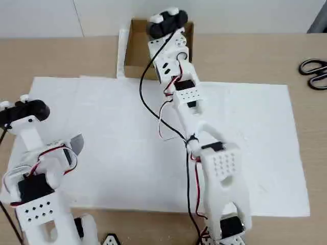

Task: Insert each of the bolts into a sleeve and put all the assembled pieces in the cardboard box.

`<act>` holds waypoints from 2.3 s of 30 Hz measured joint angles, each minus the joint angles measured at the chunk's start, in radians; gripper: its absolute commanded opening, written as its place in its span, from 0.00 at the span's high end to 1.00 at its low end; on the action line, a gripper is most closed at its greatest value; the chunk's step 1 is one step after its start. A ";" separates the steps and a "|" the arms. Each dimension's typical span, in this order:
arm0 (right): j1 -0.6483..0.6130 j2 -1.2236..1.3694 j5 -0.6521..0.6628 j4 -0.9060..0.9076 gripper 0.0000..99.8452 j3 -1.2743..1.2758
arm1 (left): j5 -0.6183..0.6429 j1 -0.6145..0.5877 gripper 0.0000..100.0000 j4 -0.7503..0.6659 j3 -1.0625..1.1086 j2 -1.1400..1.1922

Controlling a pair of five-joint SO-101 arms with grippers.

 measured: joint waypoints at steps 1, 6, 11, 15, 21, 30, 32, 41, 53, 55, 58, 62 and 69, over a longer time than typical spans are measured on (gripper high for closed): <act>-0.005 0.060 0.000 0.000 1.00 -0.060 | 0.000 0.000 0.70 0.000 0.000 0.000; -0.035 0.327 0.000 0.000 1.00 -0.353 | 0.000 0.000 0.70 0.000 0.000 0.000; -0.064 0.531 0.000 0.000 1.00 -0.595 | 0.000 0.000 0.70 0.003 0.020 0.000; -0.071 0.628 0.003 0.000 0.98 -0.700 | 0.000 0.000 0.70 0.003 0.046 0.000; -0.071 0.652 0.005 0.021 0.82 -0.727 | 0.000 0.000 0.70 0.003 0.054 0.000; -0.069 0.649 0.071 0.101 0.79 -0.801 | 0.000 0.000 0.70 0.003 0.054 0.000; -0.069 0.649 0.077 0.109 0.79 -0.853 | 0.000 0.000 0.70 0.009 0.054 0.000; -0.051 0.631 0.081 0.399 0.79 -1.056 | 0.000 0.000 0.70 0.021 0.054 0.000; 0.005 0.161 0.081 0.930 0.79 -1.057 | 0.000 0.000 0.70 0.021 -0.046 0.000; 0.008 0.066 0.081 1.048 0.79 -1.057 | 0.000 0.000 0.70 0.021 -0.046 0.000; 0.006 -0.080 0.081 1.250 0.79 -1.059 | 0.000 0.000 0.70 0.021 -0.046 0.000; 0.005 -0.253 0.081 1.574 0.79 -1.066 | 0.000 0.000 0.70 0.021 -0.046 0.000; 0.015 -0.497 0.081 1.861 0.79 -1.066 | 0.002 0.020 0.70 0.109 -0.180 0.000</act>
